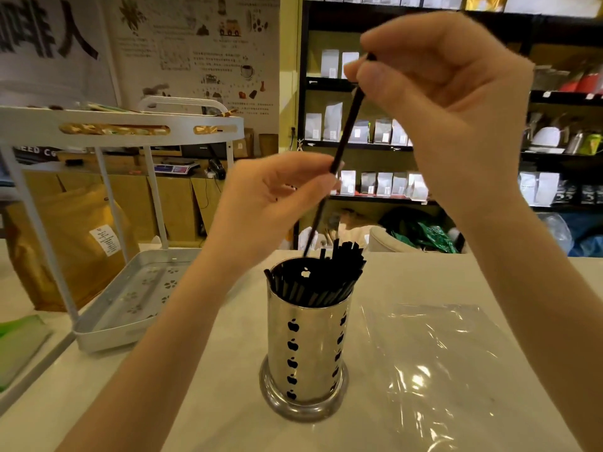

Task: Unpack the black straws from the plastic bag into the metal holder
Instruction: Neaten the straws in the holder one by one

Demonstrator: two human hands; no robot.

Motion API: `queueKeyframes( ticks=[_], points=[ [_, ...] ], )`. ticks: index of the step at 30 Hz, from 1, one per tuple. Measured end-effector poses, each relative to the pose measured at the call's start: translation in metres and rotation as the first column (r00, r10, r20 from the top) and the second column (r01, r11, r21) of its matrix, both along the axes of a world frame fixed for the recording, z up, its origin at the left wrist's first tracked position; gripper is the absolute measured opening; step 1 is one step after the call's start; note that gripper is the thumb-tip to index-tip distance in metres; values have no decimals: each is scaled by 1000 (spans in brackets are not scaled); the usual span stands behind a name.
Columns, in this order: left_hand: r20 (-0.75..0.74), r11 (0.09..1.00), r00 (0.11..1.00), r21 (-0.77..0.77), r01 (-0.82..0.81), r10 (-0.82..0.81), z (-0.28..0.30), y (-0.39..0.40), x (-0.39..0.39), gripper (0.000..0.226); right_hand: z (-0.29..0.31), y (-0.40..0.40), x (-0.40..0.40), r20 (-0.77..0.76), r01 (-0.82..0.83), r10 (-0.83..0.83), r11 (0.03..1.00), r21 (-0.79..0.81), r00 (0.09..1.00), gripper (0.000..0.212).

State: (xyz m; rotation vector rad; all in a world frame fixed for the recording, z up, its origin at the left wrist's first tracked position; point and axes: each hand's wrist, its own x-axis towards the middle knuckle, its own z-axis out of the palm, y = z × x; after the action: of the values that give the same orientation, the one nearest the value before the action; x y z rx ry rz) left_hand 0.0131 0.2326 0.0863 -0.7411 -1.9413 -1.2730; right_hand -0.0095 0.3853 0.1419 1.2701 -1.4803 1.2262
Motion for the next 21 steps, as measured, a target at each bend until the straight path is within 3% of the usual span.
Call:
queueKeyframes(
  ticks=[3,5,9,13,16,21],
  points=[
    [-66,999,997,14,-37,38,2,-10,-5,28,-1,-4,-3,-51,-39,37,998,-46,998,26],
    [-32,996,997,-48,-74,73,-5,-14,-7,24,-8,-7,-8,-32,-46,45,999,-18,998,25],
    [213,985,975,-172,-27,64,-27,-23,-13,23,-34,-12,-21,128,-15,0,993,119,992,22],
    [467,975,884,-196,104,0,-42,-31,-15,33,-59,-10,-32,271,-35,-38,965,260,962,20],
    [443,983,896,-174,55,28,-44,-35,-10,37,-74,-7,-33,303,-56,-57,935,351,951,17],
    [308,956,945,-294,-15,110,-34,-41,4,34,-92,-3,-31,312,-20,-140,888,459,940,11]
  ],
)
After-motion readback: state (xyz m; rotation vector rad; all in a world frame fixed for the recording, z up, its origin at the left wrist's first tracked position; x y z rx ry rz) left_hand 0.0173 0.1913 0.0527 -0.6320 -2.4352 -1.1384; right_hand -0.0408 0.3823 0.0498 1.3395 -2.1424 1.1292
